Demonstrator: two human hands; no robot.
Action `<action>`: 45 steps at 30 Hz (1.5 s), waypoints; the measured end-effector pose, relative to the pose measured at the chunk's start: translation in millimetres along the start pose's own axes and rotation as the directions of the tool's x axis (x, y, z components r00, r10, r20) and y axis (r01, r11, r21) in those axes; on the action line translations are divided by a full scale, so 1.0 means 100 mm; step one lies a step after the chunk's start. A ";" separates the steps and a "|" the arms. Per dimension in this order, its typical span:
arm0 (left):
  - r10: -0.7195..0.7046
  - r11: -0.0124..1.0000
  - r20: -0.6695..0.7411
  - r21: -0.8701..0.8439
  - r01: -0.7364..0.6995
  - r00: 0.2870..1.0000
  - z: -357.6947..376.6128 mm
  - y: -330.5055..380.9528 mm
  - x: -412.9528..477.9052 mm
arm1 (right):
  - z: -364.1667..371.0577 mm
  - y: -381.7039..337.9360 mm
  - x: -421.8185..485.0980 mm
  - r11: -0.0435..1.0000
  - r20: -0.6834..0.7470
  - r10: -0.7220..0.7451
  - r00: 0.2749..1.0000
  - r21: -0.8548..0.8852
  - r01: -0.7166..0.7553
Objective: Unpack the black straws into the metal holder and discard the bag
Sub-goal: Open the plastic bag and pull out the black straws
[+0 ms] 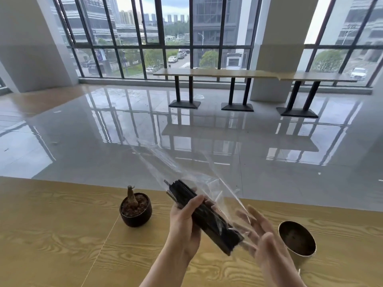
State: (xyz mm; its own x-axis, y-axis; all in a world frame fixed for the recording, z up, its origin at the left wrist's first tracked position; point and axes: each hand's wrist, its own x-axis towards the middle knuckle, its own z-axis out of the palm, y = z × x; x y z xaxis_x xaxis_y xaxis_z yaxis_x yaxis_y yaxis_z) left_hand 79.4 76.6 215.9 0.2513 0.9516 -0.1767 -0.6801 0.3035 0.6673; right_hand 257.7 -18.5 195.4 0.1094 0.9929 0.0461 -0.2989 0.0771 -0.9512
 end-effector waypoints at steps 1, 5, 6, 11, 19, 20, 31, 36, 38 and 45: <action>0.002 1.000 -0.007 0.019 -0.002 1.000 0.04 -0.05 0.01 | -0.03 -0.01 -0.02 0.992 -0.041 -0.088 0.995 -0.091 0.084; -0.036 0.995 0.020 0.091 0.034 0.999 0.19 -0.27 -0.02 | -0.05 -0.12 0.04 0.965 -0.334 -0.238 0.912 -0.184 0.185; -0.052 0.995 0.028 0.092 0.049 0.998 0.21 -0.31 -0.02 | -0.06 -0.16 0.06 0.961 -0.383 -0.255 0.888 -0.202 0.189; -0.085 0.992 0.108 0.102 0.074 0.991 0.20 -0.46 0.01 | -0.23 -0.32 -0.07 0.929 -0.385 -0.327 0.863 -0.301 0.217; -0.128 0.976 0.090 0.186 0.110 0.988 0.18 -0.61 0.08 | -0.31 -0.32 -0.14 0.836 -0.430 -0.378 0.820 -0.539 0.102; -0.130 0.977 0.084 0.179 0.114 0.988 0.17 -0.61 0.08 | -0.33 -0.35 -0.13 0.855 -0.455 -0.385 0.802 -0.504 0.124; -0.289 0.908 0.230 -0.241 0.342 0.929 0.38 -0.98 0.09 | -0.53 -0.57 -0.25 0.862 -0.562 -0.475 0.677 -0.451 0.230; -0.376 0.849 0.292 -0.272 0.453 0.879 0.49 -1.40 0.02 | -0.81 -0.68 -0.48 0.857 -0.617 -0.493 0.614 -0.467 0.219; -0.428 0.817 0.293 -0.279 0.505 0.855 0.58 -1.58 -0.04 | -0.94 -0.70 -0.58 0.852 -0.633 -0.491 0.598 -0.493 0.178; -0.525 0.770 0.318 -0.218 0.600 0.790 0.85 -2.00 -0.17 | -1.30 -0.85 -0.90 0.835 -0.683 -0.521 0.512 -0.531 0.141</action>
State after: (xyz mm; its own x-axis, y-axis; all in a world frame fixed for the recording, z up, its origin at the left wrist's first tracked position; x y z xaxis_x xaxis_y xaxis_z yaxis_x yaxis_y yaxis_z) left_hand 269.9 -4.8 147.0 0.7745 0.5769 -0.2592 -0.5233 0.8147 0.2498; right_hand 396.3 -126.1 232.6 0.8593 0.4062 0.3109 0.2697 0.1567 -0.9501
